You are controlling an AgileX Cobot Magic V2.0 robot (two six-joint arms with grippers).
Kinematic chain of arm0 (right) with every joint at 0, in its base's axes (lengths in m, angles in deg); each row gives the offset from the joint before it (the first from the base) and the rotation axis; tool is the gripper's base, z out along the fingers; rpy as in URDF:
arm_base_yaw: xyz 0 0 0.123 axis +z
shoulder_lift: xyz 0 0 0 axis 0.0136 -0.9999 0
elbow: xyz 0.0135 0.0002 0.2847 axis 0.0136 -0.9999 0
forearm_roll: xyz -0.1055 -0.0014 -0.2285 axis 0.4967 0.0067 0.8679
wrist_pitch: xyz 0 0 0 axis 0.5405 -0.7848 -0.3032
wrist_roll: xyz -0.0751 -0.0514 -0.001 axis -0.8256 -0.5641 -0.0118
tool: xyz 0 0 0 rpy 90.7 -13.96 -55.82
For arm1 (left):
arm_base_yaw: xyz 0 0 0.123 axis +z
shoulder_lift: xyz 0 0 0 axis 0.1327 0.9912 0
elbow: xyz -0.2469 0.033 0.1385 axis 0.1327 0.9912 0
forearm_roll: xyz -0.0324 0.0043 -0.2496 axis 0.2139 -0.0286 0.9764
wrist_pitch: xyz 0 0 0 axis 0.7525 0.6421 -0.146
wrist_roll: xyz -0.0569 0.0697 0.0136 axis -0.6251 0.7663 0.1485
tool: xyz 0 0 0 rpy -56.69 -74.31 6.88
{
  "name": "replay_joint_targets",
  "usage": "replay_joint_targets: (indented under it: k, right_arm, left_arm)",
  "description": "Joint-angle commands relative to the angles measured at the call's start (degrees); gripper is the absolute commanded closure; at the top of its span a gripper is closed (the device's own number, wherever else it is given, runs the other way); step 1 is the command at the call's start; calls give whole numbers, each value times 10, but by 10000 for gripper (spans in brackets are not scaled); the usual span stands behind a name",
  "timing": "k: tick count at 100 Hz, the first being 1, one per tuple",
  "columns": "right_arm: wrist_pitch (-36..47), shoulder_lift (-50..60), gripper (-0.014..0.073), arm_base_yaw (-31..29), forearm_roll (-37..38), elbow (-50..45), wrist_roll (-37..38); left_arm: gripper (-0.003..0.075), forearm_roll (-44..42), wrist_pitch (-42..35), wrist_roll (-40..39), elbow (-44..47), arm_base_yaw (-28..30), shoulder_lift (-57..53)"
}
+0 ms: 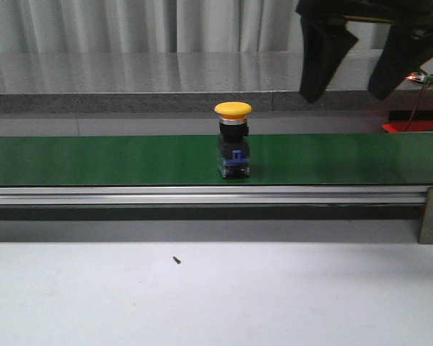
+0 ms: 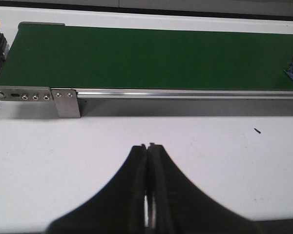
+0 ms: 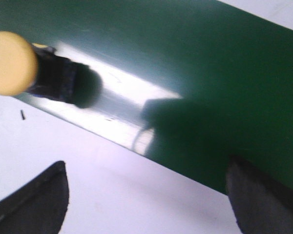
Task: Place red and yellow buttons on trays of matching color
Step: 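Move the right gripper back above the second yellow button on the belt, then close the right gripper on the second yellow button and lift it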
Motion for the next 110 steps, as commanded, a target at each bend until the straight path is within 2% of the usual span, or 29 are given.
replay_joint_targets:
  k: [1, 28, 43, 88, 98, 110]
  right_arm:
    - [-5, 10, -52, 18, -12, 37, -3]
    - [-59, -47, -52, 47, -12, 104, 49]
    - [-73, -74, -52, 55, -12, 125, 53]
    - [-17, -130, -46, 60, -11, 139, 81]
    - [-6, -133, 39, 60, -10, 139, 81]
    - [-5, -133, 209, 60, -6, 139, 81]
  left_arm:
    - [740, 7, -39, 0, -15, -4, 6]
    - [740, 7, -39, 0, -15, -4, 6]
    - [740, 7, -39, 0, -15, -4, 6]
    - [740, 7, -39, 0, -15, -4, 6]
    - [740, 7, -39, 0, -15, -4, 6]
    - [740, 7, -39, 0, -15, -4, 6]
